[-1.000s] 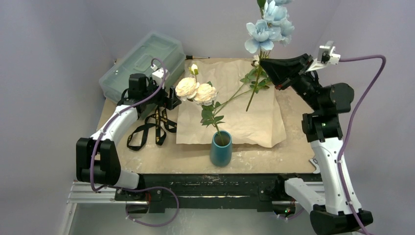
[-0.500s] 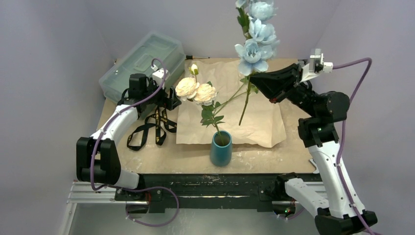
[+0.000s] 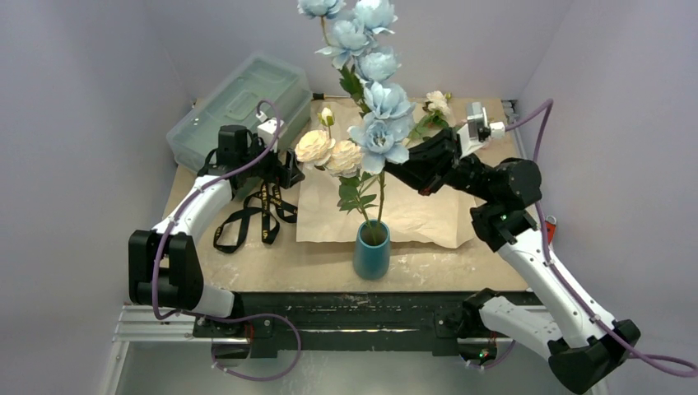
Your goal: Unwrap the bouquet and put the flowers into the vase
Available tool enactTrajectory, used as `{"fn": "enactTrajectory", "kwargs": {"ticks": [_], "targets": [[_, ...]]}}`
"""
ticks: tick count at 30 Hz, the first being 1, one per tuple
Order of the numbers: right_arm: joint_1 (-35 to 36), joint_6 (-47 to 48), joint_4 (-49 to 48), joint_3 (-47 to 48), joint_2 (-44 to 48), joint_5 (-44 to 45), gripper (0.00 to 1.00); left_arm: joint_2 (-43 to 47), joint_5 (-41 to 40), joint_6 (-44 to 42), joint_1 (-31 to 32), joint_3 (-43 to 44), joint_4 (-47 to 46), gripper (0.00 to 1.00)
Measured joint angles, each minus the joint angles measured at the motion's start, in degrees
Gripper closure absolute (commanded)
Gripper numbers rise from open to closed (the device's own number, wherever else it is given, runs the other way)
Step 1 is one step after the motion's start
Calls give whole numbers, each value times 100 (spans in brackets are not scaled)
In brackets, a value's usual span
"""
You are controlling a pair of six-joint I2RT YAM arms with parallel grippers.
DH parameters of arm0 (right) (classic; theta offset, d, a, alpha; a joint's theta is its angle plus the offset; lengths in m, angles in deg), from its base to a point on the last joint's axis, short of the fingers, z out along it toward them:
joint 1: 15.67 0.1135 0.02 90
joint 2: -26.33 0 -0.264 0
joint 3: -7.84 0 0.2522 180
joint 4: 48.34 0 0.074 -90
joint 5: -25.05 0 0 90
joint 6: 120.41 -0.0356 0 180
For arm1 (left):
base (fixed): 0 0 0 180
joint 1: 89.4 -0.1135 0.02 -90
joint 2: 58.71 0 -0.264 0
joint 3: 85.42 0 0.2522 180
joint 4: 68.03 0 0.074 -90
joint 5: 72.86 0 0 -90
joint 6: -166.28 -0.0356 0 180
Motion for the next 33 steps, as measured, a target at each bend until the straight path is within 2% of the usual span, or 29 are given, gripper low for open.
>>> {"fn": "enactTrajectory", "kwargs": {"ticks": [8, 28, 33], "targets": [[533, 529, -437, -647, -166, 258, 100, 0, 2, -118, 0, 0, 105, 6], [691, 2457, -498, -2601, 173, 247, 100, 0, 2, -310, 0, 0, 140, 6], [717, 2756, -452, -2929, 328, 221, 86, 0, 0, -313, 0, 0, 170, 6]]}}
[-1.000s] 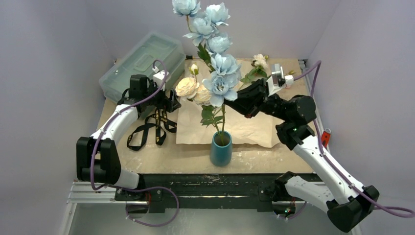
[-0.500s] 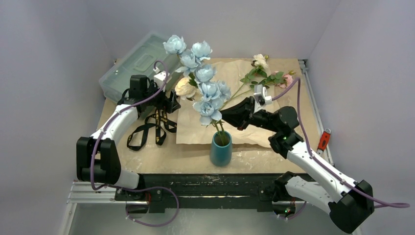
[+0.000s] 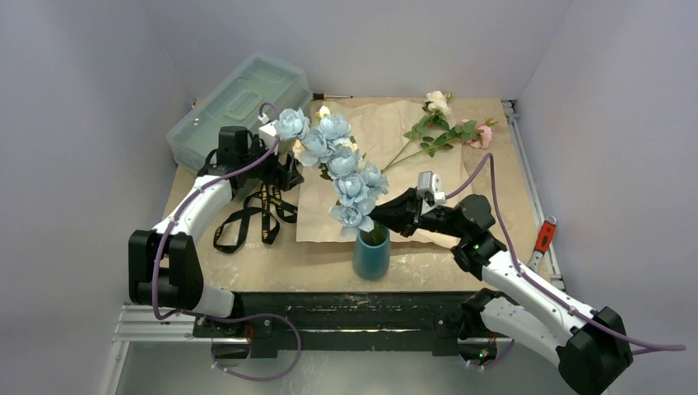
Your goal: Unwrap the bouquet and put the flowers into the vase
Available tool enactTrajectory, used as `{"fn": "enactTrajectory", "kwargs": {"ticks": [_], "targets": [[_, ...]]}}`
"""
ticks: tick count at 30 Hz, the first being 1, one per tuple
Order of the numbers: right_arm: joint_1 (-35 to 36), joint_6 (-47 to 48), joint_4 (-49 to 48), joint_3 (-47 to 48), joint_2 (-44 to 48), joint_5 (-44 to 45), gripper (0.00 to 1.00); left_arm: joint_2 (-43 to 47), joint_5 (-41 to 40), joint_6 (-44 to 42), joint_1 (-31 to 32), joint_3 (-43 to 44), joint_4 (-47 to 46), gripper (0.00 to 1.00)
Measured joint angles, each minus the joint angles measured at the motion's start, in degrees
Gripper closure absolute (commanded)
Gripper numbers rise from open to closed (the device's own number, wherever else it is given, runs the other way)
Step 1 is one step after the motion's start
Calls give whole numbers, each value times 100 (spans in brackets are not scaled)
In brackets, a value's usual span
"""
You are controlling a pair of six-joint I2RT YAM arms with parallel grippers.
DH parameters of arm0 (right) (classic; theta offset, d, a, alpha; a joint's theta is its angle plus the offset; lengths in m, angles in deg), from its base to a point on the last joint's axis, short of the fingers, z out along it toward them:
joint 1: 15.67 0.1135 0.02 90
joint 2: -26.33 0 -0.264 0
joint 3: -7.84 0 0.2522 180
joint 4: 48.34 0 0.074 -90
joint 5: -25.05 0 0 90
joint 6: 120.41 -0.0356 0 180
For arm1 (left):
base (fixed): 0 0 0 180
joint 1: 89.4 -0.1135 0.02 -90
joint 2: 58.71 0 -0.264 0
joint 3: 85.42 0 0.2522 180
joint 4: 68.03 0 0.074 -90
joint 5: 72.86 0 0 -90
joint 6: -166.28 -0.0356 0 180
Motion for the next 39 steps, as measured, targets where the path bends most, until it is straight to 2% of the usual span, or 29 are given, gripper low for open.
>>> {"fn": "enactTrajectory", "kwargs": {"ticks": [2, 13, 18, 22, 28, 31, 34, 39], "targets": [[0, 125, 44, -57, 48, -4, 80, 0, 0, 0, 0, 0, 20, 6], [0, 428, 752, -66, 376, 0, 63, -70, -2, 4, 0, 11, 44, 5], [-2, 538, 1506, -22, 774, 33, 56, -98, -4, 7, 0, 31, 44, 6], [0, 669, 2116, 149, 1137, 59, 54, -101, -4, 7, 0, 37, 39, 6], [-68, 662, 3128, 785, 1283, 463, 49, -105, -4, 9, 0, 42, 39, 5], [-393, 616, 3676, 1150, 1259, 675, 47, -105, -7, 9, 0, 42, 39, 5], [-1102, 481, 4015, 1423, 1088, 675, 48, -109, -9, 9, 0, 44, 35, 5], [-2192, -26, 4166, 1963, 109, 678, 44, -195, -9, 55, 0, 70, -17, 5]]}}
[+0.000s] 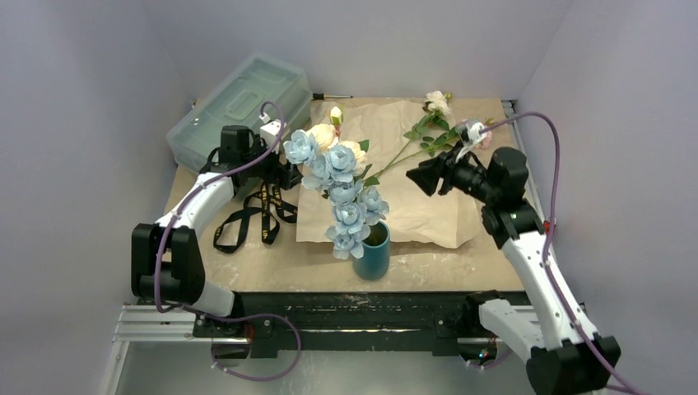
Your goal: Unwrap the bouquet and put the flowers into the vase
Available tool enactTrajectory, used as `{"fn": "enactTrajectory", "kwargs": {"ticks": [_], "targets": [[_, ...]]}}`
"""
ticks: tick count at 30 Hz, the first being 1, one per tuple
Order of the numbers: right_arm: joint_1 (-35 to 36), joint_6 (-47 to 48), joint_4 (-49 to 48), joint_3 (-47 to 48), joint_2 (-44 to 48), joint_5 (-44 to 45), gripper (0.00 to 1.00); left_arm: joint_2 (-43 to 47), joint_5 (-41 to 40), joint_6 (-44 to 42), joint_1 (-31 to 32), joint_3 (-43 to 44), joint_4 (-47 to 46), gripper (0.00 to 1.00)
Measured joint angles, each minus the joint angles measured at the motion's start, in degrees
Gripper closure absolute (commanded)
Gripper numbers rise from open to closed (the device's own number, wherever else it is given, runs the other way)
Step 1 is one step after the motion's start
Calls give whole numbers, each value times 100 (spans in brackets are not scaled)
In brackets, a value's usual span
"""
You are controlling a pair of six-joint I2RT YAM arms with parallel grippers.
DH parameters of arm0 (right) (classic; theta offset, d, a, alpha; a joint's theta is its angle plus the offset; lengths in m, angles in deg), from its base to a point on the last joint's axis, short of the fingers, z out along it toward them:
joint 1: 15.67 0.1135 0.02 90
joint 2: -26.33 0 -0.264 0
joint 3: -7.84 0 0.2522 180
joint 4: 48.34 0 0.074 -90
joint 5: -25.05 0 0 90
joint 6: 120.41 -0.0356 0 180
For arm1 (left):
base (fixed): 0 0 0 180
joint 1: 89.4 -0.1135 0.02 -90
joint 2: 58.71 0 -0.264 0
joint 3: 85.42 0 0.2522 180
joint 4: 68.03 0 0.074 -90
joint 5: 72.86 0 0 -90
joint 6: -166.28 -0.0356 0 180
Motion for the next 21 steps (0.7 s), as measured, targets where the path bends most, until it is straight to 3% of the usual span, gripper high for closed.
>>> {"fn": "enactTrajectory", "kwargs": {"ticks": [6, 9, 14, 19, 21], "targets": [[-470, -695, 33, 824, -1565, 599, 45, -74, -13, 9, 0, 37, -83, 5], [-525, -1231, 142, 1237, -2162, 1209, 53, -74, -20, 20, 0, 37, -101, 5], [-656, -2299, 529, 1943, -3152, 2159, 52, -92, -35, 153, 0, 37, -240, 5], [-839, -3032, 732, 1969, -3818, 2616, 43, -168, -37, 269, 0, 37, -382, 5], [-894, -3213, 811, 2037, -4103, 2739, 34, -199, -44, 291, 0, 39, -387, 5]]}}
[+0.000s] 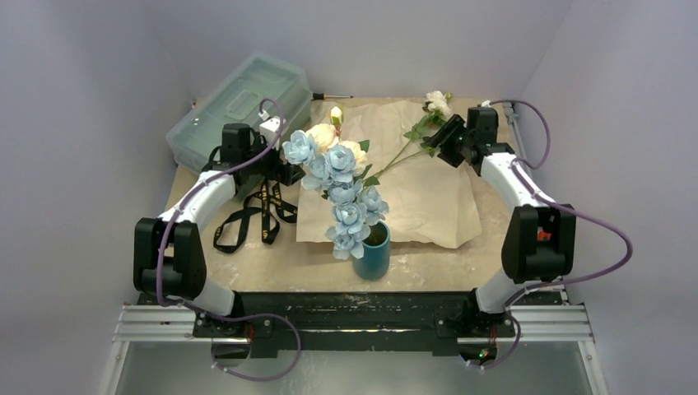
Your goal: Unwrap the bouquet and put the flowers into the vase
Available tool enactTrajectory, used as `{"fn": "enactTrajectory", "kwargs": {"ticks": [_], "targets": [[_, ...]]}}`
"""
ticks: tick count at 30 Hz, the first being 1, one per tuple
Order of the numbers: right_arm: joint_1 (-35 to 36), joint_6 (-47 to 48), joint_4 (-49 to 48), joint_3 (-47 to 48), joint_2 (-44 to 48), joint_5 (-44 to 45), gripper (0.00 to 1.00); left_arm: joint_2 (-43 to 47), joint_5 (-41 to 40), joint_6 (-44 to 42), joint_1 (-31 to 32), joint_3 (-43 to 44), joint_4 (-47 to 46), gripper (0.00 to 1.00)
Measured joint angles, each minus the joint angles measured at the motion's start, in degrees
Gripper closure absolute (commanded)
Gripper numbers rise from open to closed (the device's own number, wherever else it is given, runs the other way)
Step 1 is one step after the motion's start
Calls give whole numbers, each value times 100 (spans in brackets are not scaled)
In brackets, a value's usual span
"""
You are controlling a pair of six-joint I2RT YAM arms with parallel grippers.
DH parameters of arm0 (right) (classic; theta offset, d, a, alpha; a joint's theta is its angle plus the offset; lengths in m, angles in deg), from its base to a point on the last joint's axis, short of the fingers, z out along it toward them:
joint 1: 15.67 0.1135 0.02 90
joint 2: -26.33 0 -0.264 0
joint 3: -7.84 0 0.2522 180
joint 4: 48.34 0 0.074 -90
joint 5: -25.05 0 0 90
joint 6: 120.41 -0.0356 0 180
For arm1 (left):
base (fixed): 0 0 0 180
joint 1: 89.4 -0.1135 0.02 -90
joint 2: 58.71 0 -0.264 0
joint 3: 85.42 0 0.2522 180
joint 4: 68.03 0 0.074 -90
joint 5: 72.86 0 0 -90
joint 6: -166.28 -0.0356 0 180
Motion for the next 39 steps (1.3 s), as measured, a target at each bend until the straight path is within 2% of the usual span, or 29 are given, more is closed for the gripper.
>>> {"fn": "enactTrajectory", "kwargs": {"ticks": [6, 22, 28, 34, 39], "targets": [[-149, -376, 127, 330, -863, 439, 31, -68, -59, 4, 0, 129, 11, 5], [-258, -741, -308, 1388, -2361, 988, 30, -173, -166, 4, 0, 168, 31, 5], [-258, -780, -404, 1821, -2811, 1211, 33, -208, -210, -13, 0, 293, 68, 5], [-258, -796, -439, 1873, -2957, 1386, 36, -278, -249, -42, 0, 317, 127, 5], [-258, -789, -511, 1996, -3185, 1545, 43, -282, -249, -46, 0, 323, 216, 5]]}}
